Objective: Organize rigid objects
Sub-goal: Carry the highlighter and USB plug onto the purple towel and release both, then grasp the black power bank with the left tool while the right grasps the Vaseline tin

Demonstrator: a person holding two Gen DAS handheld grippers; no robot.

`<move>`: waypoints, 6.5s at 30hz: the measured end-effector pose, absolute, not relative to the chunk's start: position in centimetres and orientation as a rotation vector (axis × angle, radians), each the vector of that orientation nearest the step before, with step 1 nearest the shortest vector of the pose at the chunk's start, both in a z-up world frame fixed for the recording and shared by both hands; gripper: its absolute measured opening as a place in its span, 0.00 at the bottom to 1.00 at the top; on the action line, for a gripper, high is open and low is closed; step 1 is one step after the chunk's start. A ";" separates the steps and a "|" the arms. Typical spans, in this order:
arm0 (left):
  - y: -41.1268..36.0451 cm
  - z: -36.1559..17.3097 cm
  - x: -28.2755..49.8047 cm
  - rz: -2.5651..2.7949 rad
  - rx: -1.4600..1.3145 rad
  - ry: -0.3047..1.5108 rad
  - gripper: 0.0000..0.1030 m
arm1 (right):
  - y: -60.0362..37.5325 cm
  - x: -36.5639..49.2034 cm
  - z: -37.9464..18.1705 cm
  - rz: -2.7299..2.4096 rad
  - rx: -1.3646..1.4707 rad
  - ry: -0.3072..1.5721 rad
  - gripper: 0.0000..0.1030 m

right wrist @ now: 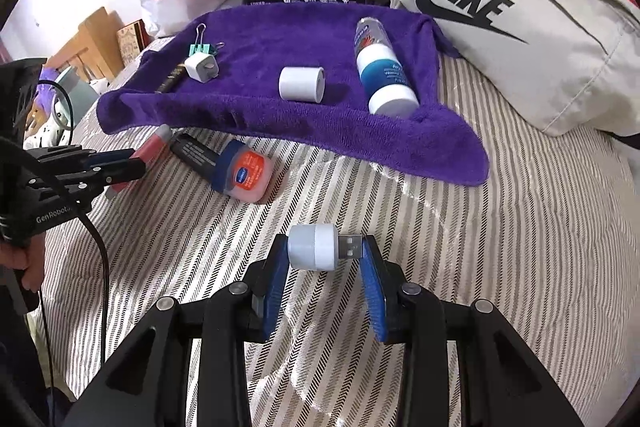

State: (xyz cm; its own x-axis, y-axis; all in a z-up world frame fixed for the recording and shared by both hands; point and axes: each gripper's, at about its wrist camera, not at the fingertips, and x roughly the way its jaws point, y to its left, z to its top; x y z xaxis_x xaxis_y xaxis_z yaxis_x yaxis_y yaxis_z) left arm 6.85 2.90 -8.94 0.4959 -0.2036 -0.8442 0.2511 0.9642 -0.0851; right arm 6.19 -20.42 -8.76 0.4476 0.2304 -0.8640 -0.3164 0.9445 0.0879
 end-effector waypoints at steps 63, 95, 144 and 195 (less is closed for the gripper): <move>2.9 -5.8 21.6 -0.287 0.069 1.003 0.16 | -12.5 24.3 -10.1 0.440 -0.219 1.090 0.35; -0.1 -9.3 26.2 -0.283 0.150 1.082 0.16 | -17.5 19.2 -5.6 0.419 -0.149 1.015 0.45; -4.5 -9.7 11.6 -0.066 0.041 1.036 0.63 | -23.6 3.5 -7.6 0.387 0.015 1.102 0.46; -0.8 -10.1 6.3 -0.225 0.159 1.021 0.25 | -19.2 6.1 -7.9 0.419 0.015 1.078 0.46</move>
State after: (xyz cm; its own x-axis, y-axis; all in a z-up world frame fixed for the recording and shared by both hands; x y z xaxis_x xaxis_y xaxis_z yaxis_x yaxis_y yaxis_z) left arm 6.25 -0.82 -10.08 0.5029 -0.1116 -0.8571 0.2591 0.9655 0.0263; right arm 6.08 -19.17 -7.89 0.4027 0.3387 -0.8504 -0.3247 0.9215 0.2133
